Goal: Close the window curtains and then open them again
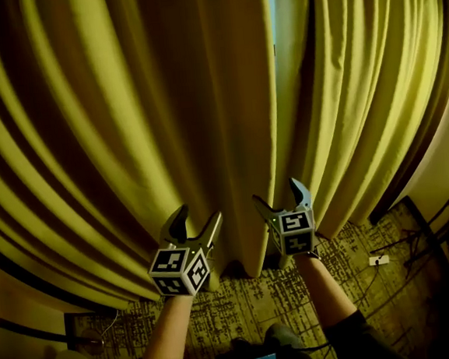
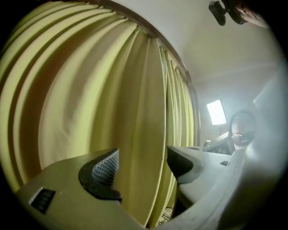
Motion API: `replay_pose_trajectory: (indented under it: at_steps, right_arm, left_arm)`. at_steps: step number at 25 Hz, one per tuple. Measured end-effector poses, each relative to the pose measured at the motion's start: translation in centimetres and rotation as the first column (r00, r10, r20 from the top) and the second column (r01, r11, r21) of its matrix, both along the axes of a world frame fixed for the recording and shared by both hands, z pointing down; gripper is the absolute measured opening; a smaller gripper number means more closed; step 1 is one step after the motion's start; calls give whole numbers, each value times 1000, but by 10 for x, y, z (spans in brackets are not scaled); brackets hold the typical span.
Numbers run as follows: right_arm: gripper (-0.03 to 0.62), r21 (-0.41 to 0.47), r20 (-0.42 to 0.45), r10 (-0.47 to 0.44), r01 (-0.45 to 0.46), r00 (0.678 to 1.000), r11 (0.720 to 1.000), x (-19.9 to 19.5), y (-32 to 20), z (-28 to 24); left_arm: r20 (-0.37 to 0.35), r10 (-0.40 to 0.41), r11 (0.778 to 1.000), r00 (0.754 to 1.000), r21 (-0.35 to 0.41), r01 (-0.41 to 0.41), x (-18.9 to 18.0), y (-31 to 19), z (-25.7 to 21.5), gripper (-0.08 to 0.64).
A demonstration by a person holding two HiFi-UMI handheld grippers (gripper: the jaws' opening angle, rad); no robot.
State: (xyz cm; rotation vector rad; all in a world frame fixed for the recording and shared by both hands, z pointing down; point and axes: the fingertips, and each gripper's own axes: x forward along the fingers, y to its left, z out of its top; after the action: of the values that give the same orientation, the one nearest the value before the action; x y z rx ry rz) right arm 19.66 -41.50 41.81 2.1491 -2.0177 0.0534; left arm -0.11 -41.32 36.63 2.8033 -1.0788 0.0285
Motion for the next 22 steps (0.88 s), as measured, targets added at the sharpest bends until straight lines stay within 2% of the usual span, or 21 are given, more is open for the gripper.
replay_pose_trajectory:
  at_steps: [4, 9, 12, 16, 22]
  right_arm:
    - [515, 1, 7, -2, 2, 1000, 1000, -9, -35, -29]
    - [535, 71, -57, 20, -16, 998, 997, 4, -87, -48]
    - [538, 75, -73, -4, 10, 997, 997, 4, -110, -55]
    - [545, 28, -86, -53, 56, 995, 998, -2, -132, -56]
    - [543, 39, -136, -112, 118, 984, 992, 0, -163, -54]
  left_arm:
    - [-1, 25, 996, 1000, 88, -25, 22, -26, -35, 394]
    - [-13, -5, 988, 1000, 155, 7, 41, -54, -77, 396]
    - [-4, -20, 984, 1000, 177, 20, 59, -69, -100, 417]
    - [24, -22, 975, 999, 223, 16, 92, -89, -138, 441]
    - [49, -38, 964, 998, 266, 23, 149, -128, -184, 499]
